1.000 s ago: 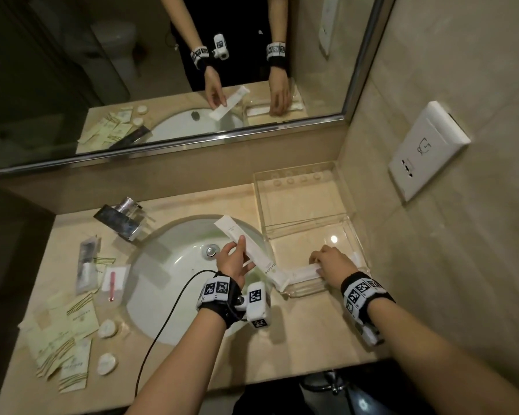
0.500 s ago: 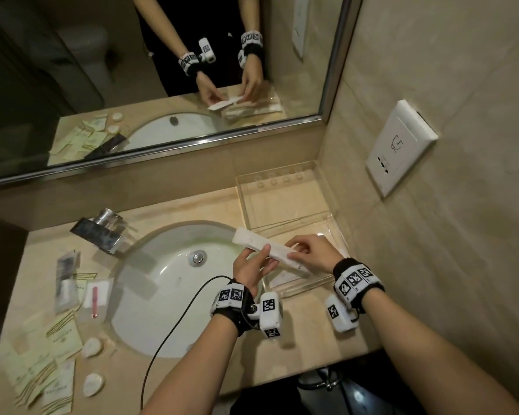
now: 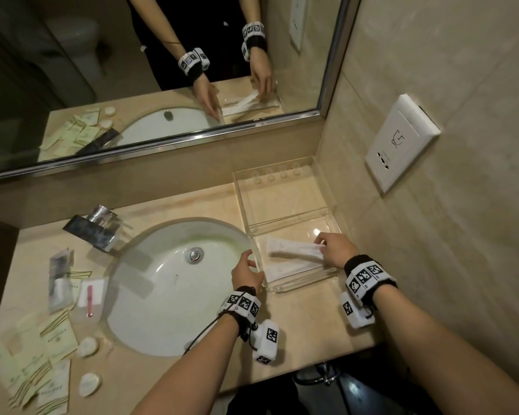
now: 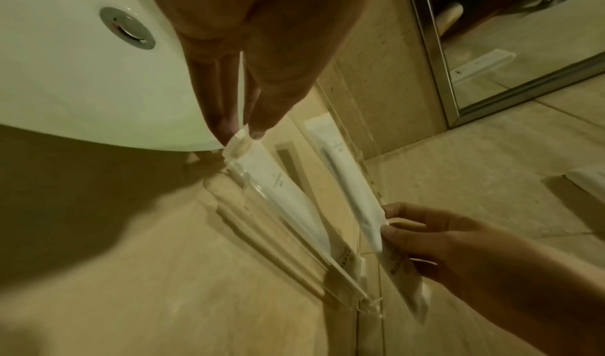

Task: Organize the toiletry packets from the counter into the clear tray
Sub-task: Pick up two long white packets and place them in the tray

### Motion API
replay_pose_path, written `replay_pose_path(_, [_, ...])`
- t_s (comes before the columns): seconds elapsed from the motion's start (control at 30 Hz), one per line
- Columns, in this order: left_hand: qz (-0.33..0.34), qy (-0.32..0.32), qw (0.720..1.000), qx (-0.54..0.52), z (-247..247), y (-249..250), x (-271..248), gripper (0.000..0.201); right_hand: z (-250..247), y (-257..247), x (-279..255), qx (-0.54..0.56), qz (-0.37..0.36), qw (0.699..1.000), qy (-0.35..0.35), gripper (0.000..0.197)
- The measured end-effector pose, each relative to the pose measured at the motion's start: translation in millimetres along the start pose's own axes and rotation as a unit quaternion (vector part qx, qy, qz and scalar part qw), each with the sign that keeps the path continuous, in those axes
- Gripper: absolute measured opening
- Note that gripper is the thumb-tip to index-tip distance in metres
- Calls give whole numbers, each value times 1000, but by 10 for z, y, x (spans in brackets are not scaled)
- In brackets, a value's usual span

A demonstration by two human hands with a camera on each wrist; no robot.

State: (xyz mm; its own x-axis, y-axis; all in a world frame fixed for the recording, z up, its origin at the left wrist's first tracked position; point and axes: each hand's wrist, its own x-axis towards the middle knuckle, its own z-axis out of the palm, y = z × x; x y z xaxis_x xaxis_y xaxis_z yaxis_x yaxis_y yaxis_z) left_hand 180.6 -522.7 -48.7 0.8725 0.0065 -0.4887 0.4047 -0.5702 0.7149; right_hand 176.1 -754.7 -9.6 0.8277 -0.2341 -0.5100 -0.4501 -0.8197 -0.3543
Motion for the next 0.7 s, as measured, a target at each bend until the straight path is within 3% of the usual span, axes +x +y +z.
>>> replay_pose_path(0.23, [5, -8, 1000, 7, -82, 33, 76, 62, 30, -104, 63, -124, -64, 990, -34, 37])
replay_pose_path(0.37, [9, 43, 998, 54, -120, 69, 54, 38, 107, -154, 134, -171, -85, 980, -57, 41])
replay_pose_path(0.5, [104, 52, 989, 96, -108, 142, 13, 33, 182, -92, 188, -179, -85, 979, -45, 33])
replay_pose_path(0.6, [186, 1, 975, 118, -28, 194, 32, 25, 175, -5, 217, -144, -91, 985, -18, 24])
replay_pose_path(0.7, [224, -61, 961, 151, 53, 279, 38, 25, 148, 115, 248, -116, -80, 990, -2, 25])
